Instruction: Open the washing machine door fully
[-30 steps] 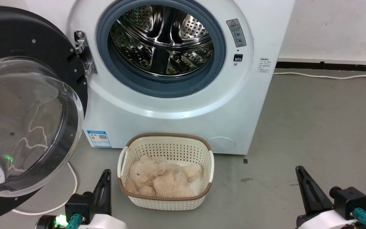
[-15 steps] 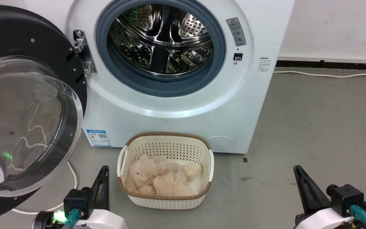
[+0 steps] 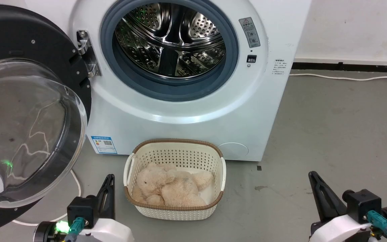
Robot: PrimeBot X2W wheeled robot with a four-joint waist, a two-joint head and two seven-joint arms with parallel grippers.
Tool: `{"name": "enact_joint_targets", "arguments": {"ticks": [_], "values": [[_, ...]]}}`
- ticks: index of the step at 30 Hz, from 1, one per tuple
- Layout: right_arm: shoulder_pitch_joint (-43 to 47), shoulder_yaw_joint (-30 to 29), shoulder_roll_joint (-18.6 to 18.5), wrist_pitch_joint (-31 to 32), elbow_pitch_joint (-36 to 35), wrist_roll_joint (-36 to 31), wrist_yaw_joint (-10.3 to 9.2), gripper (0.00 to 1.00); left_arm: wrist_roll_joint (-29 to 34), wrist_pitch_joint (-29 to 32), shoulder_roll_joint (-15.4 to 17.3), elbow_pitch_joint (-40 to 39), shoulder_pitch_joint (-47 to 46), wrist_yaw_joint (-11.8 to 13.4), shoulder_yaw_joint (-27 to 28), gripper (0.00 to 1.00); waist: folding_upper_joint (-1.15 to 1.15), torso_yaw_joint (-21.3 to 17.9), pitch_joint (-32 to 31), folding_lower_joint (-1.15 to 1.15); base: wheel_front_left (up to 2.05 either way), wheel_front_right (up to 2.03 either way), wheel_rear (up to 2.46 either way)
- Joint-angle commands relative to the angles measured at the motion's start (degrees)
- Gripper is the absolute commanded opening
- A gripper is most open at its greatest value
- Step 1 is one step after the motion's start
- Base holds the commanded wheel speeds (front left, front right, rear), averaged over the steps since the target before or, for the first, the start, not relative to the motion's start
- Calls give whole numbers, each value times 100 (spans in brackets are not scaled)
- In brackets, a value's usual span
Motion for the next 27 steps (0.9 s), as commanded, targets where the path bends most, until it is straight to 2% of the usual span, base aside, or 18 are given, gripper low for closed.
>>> {"name": "enact_joint_targets", "arguments": {"ticks": [1, 18, 27], "values": [[-78, 13, 20, 24, -45, -49, 3, 0, 63, 30, -26, -28, -117, -31, 53, 0, 0, 0, 2, 0, 0, 0, 0], [-169, 43, 23, 224, -76, -147, 3, 0, 251, 228, -151, -59, -196, -180, 250, 0, 0, -8, 36, 0, 0, 0, 0], [-169, 43, 23, 224, -76, -147, 3, 0, 251, 228, -151, -59, -196, -180, 250, 0, 0, -8, 36, 0, 0, 0, 0]]}}
